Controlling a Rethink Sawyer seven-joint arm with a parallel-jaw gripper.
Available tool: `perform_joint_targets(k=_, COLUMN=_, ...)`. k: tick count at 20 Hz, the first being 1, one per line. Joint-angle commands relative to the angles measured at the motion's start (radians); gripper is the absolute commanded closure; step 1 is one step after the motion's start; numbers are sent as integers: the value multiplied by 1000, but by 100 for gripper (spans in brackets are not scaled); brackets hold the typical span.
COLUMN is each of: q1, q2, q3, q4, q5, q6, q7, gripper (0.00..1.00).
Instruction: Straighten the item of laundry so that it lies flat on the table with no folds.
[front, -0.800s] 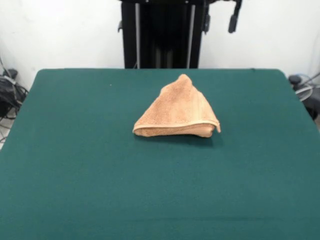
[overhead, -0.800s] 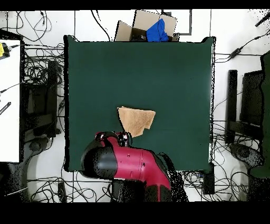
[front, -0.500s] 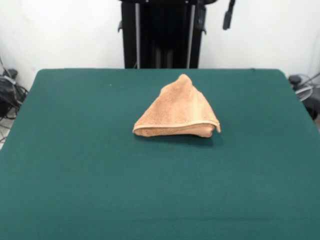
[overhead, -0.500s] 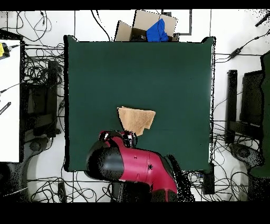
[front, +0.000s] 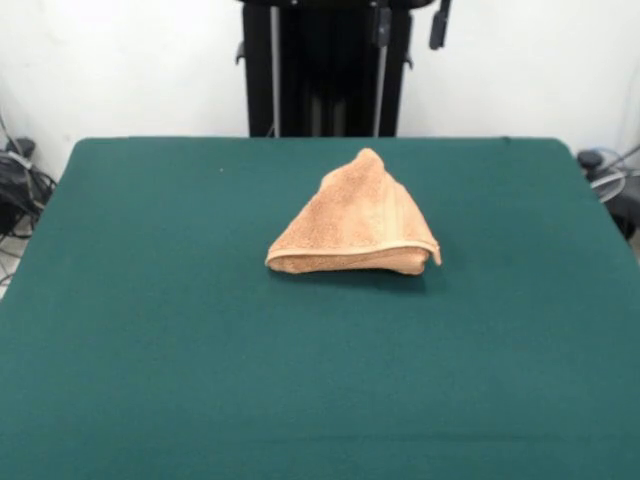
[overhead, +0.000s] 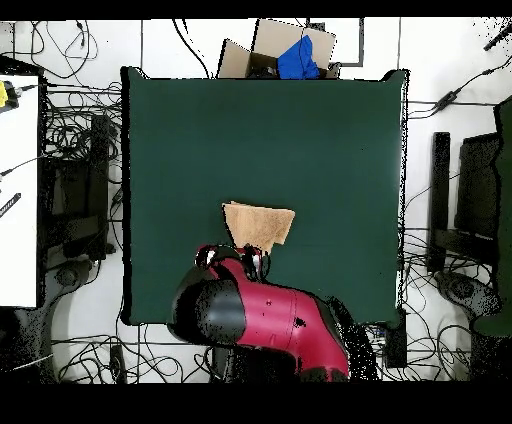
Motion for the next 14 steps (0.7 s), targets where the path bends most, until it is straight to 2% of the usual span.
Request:
perform_joint_targets(k=1, q1=-17, q2=34, q3=93, q4=36, q5=11, q6=35, q7=76, gripper=0)
perform_joint_targets(k=6, q1=-49, q2=62, q3=126, q4=37, q5=22, q6=0, q7=69, gripper=0)
perform_joint_targets(k=14, q1=17, q2=87, q3=78, q4=-16, q5=0, q6=15, q7=141, gripper=0)
